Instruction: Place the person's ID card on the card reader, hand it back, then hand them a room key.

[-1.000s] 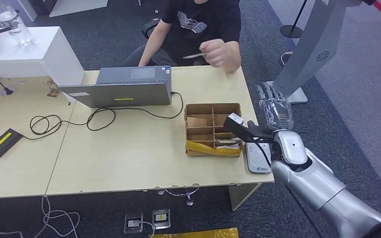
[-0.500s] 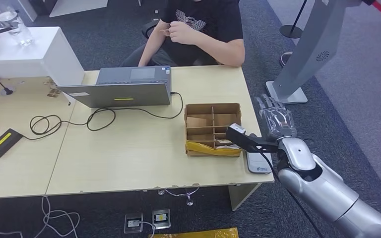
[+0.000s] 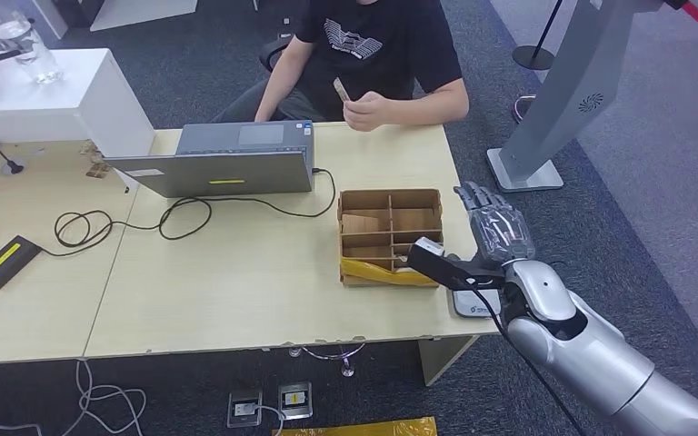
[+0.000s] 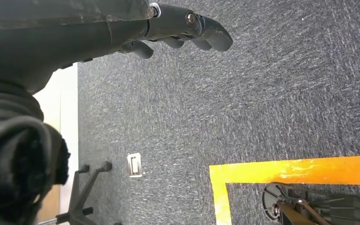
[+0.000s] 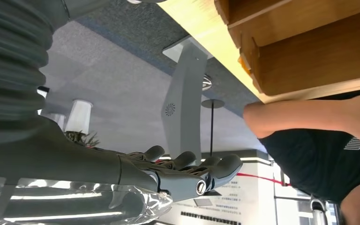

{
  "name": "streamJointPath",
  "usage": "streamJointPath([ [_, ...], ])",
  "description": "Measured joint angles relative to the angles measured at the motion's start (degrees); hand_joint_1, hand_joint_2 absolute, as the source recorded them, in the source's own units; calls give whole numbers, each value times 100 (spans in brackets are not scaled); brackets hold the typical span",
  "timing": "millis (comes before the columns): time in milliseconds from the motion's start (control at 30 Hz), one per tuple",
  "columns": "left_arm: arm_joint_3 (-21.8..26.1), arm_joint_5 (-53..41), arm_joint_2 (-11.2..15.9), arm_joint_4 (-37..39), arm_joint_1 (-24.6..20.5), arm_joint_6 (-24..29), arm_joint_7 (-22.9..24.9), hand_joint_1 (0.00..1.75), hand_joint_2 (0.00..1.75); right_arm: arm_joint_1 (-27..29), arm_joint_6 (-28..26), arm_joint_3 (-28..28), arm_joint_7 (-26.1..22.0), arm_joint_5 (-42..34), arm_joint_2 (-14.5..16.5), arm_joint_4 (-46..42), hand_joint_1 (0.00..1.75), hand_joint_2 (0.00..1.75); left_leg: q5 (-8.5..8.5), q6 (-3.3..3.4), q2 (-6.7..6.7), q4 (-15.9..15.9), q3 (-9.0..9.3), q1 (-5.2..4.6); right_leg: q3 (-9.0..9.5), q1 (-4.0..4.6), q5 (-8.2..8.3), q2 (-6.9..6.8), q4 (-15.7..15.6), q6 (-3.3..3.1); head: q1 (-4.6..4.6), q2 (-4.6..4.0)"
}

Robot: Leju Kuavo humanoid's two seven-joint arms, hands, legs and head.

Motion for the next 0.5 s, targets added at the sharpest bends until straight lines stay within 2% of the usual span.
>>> streamJointPath([
  [500,0,-31,-2,0,-2,1,-22,0,0,66,-90,141,-91,-92,111,150,0,175,0,0,-1,0,0,0,0,0,0,-1,0,0,1,0],
])
